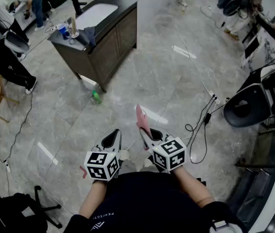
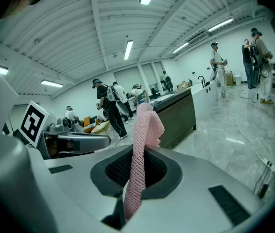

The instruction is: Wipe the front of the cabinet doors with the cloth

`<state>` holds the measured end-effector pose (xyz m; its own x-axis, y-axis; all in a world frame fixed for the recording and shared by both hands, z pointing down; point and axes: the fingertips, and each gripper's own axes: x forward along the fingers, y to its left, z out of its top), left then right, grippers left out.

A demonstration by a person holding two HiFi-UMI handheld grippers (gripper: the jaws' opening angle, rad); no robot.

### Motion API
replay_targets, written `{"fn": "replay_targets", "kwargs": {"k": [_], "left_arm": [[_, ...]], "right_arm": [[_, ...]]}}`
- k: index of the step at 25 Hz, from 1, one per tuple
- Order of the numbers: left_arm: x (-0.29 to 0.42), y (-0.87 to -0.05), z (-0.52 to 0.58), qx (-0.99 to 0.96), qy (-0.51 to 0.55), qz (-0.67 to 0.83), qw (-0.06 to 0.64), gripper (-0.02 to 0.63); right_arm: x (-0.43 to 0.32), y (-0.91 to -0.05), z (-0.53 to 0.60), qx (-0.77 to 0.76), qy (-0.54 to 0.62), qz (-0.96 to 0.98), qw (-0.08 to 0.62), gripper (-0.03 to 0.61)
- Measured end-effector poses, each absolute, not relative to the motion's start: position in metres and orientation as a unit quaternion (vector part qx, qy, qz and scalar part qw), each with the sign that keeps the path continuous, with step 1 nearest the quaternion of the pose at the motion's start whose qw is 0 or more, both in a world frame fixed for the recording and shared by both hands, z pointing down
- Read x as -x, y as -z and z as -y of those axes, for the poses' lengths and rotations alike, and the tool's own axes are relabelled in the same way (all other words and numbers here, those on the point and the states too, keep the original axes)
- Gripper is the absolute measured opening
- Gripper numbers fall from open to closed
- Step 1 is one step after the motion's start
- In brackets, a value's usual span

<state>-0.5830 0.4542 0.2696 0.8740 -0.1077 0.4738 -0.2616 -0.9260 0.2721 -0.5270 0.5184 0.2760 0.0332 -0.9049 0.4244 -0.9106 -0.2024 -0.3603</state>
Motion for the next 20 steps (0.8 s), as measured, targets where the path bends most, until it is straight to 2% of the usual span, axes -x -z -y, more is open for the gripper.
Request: {"fn": "replay_targets", "kwargs": {"k": [20], "left_arm": [[0.552,-0.277,-0.515,-0.950,-0.248,0.103,0.162,0.011]], "right_arm": [[0.498,-0.287,-0.580,-0.708,-0.315,0.632,-0.009,0.041]]}}
